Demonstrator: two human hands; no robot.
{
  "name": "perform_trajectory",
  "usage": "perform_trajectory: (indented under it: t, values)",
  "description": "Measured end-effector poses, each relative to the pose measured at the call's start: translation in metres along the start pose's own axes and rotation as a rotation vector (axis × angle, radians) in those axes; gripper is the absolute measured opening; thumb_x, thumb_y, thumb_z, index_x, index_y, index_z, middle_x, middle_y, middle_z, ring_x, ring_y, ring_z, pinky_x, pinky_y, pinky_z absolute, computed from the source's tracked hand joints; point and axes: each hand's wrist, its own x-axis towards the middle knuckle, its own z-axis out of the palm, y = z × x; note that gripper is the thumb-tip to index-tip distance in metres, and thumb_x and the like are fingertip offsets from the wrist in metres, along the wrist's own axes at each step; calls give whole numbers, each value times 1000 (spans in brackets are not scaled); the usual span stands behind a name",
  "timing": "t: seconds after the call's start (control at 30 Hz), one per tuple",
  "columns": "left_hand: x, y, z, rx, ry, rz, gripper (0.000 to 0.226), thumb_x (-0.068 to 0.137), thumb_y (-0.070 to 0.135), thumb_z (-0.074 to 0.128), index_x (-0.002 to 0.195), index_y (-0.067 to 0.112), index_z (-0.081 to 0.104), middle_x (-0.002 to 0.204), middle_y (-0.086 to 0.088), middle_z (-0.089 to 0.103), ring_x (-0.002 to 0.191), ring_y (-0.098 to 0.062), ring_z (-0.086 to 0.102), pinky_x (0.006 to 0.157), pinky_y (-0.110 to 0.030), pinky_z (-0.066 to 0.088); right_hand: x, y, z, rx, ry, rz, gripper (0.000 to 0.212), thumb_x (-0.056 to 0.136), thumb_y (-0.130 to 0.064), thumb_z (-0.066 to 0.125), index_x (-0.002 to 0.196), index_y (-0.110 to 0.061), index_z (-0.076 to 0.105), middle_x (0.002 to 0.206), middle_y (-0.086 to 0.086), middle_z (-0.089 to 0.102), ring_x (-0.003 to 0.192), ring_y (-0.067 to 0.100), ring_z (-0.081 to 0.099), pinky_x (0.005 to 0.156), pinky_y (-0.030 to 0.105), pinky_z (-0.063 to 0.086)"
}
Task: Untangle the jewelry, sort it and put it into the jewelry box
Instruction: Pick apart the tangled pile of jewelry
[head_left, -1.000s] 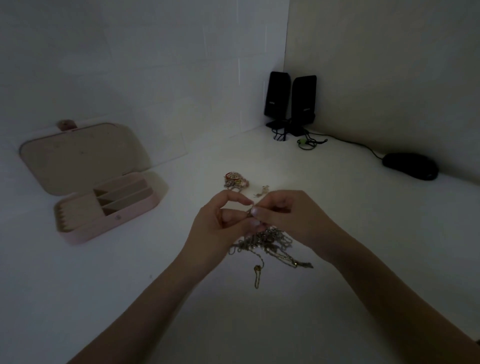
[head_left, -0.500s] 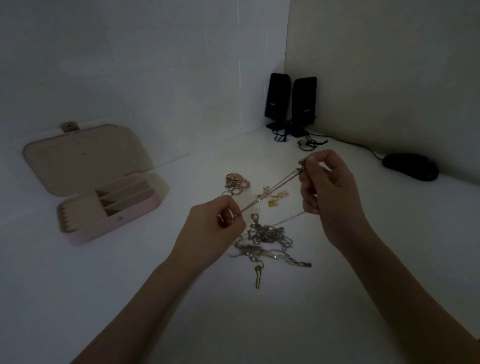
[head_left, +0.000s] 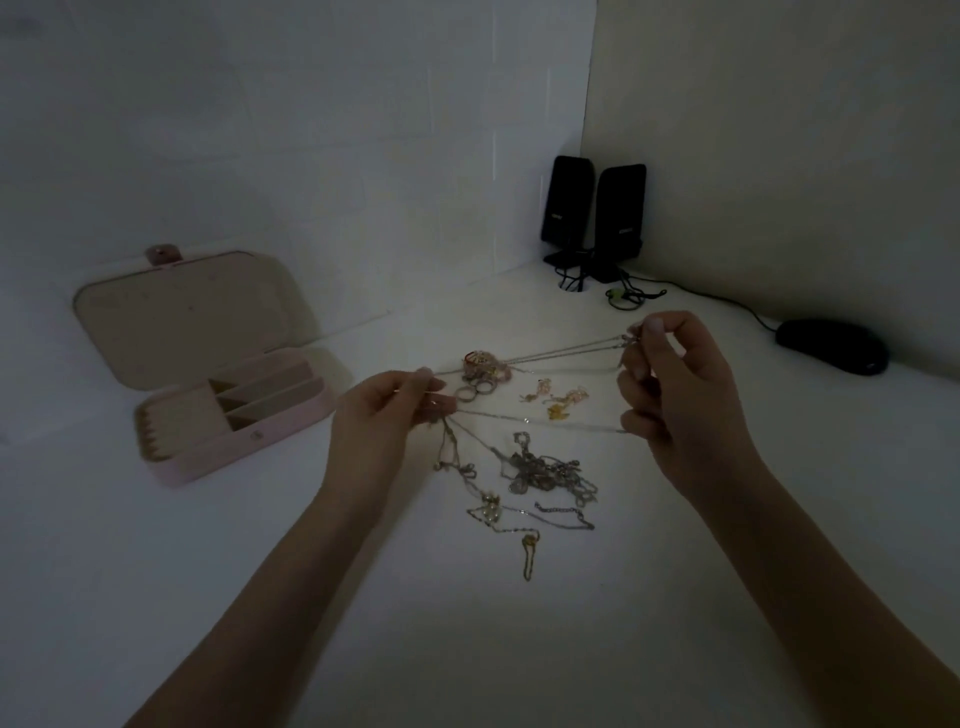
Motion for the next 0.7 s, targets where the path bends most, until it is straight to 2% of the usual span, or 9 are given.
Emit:
perform_trajectory:
  t: [0.03, 0.1, 0.17, 0.23, 0.33, 0.43, 0.57, 0.7]
  values:
    - [-1, 3, 1, -145, -36, -93, 25, 94, 22, 54, 78, 7, 66, 64, -3, 70, 73, -21, 69, 79, -31, 56, 0, -1, -1, 11, -1, 13, 17, 101, -19, 39, 85, -17, 45, 57, -4, 40, 43, 6, 21, 36, 12, 17]
    - [-5, 7, 4, -238, -82, -183, 28, 94, 24, 51, 79, 4, 63, 56, -3, 64, 59, -19, 67, 61, -28, 58, 0, -2, -1, 37, 7, 32, 18, 101, -20, 39, 85, -17, 46, 58, -5, 41, 43, 5, 21, 36, 12, 17]
    - [-9, 8, 6, -140, -84, -177, 32, 94, 30, 51, 79, 4, 61, 52, -1, 60, 47, -16, 62, 43, -23, 49, 0, -3, -2, 63, 35, 43, 20, 101, -21, 38, 83, -17, 46, 59, -4, 42, 42, 5, 22, 36, 12, 17]
    - [-11, 6, 7, -1, -77, -131, 37, 94, 36, 51, 75, 6, 62, 52, -1, 60, 43, -15, 60, 36, -18, 38, 1, -3, -3, 65, 65, 46, 21, 101, -22, 38, 82, -17, 45, 62, -3, 44, 43, 5, 22, 35, 12, 16]
    - [-9, 5, 3, 131, -79, -104, 42, 89, 42, 57, 67, 6, 61, 47, -2, 53, 36, -14, 48, 35, -16, 30, 3, -2, -5, 35, 107, 28, 20, 102, -22, 38, 83, -17, 45, 65, -2, 47, 43, 6, 23, 35, 13, 17]
    - [-6, 8, 0, 207, -159, -117, 44, 85, 43, 62, 65, 4, 62, 45, -9, 47, 32, -14, 40, 35, -14, 28, 5, -3, -9, -23, 185, -3, 18, 102, -21, 39, 86, -16, 45, 69, 0, 53, 42, 6, 25, 35, 14, 20]
    - [-10, 8, 2, 234, -266, -165, 56, 84, 51, 57, 54, 5, 62, 40, -8, 45, 30, -17, 41, 35, -15, 30, 7, -4, -14, -89, 230, -61, 15, 102, -22, 38, 91, -13, 43, 78, 4, 64, 40, 7, 26, 35, 16, 22]
    - [-13, 1, 4, 402, -319, -136, 73, 87, 63, 42, 57, 1, 66, 40, -9, 52, 34, -17, 50, 40, -17, 40, 8, -1, -15, -159, 220, -84, 17, 103, -23, 35, 88, -15, 38, 89, 9, 71, 37, 8, 24, 37, 16, 22]
